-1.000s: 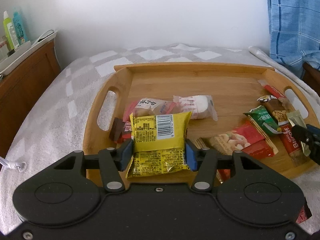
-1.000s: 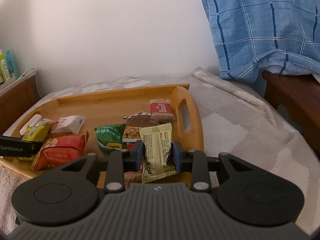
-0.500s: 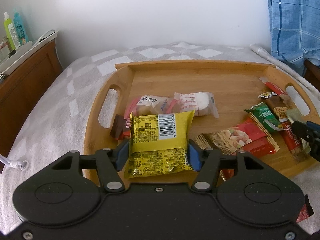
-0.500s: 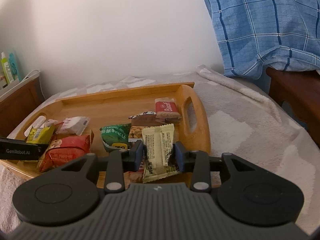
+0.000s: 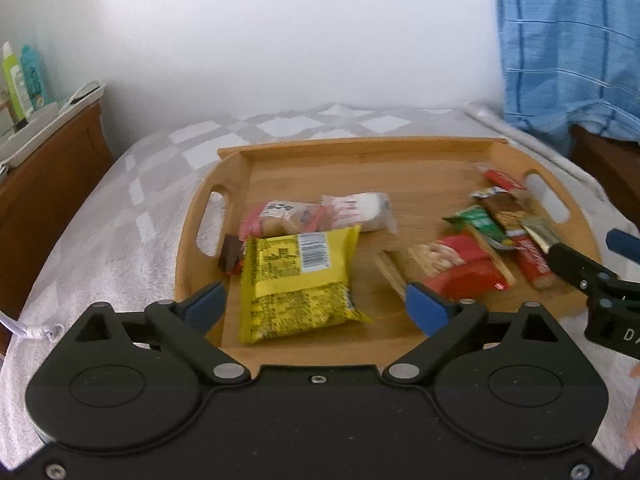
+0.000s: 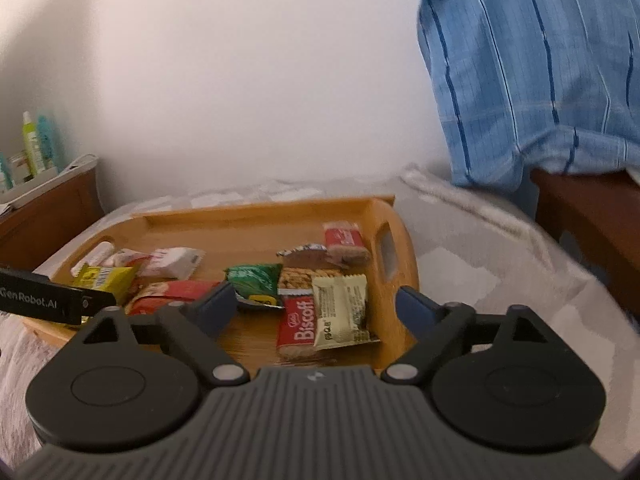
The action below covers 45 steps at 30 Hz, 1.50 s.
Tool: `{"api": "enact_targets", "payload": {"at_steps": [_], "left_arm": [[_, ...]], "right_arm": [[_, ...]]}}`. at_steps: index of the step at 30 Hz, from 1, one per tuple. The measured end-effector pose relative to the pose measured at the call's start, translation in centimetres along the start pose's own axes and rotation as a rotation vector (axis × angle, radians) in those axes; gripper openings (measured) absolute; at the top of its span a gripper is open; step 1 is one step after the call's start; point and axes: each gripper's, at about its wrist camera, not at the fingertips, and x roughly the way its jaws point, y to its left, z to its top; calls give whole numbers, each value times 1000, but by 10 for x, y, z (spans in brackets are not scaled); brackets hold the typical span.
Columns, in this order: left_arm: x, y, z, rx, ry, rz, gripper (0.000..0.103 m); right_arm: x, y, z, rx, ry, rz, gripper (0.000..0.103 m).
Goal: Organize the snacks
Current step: 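Withdraw both grippers from the tray back toward the remaining wafer bar, then grasp the small translucent beige bar with the left gripper while the right grasps the red wafer bar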
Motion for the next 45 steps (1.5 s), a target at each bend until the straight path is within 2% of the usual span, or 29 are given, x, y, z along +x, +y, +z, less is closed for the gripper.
{"api": "enact_targets", "payload": {"at_steps": [8, 19, 27, 30, 32, 34, 36, 37, 40, 45], "left_arm": [[-31, -17, -22, 47, -12, -48, 102], [-66, -42, -64, 53, 22, -129, 102], [-76, -59, -89, 40, 66, -176, 100], [-74, -64, -95, 18, 92, -185, 82], [-70, -65, -99, -7, 120, -193, 63], [-64, -65, -102, -38, 149, -202, 53], [-64, -66, -105, -50, 133, -186, 52], [-64, -68, -105, -46, 131, -180, 47], [-65, -70, -105, -39, 123, -168, 22], [-64, -57, -101, -81, 123, -155, 20]], "right_arm": [[-35, -7, -5, -5, -47, 22, 103], [-56, -28, -12, 42, -27, -4, 103], [-65, -22, -19, -4, -16, 11, 103], [-67, -19, -22, -24, -12, 19, 103], [-67, -18, -23, -32, -10, 31, 103], [-67, -16, -24, -40, -11, 42, 103], [-66, -15, -26, -48, -1, 46, 103], [-64, -14, -26, -52, 4, 46, 103], [-63, -12, -27, -66, 12, 58, 103], [-60, -4, -32, -102, 22, 79, 103]]}}
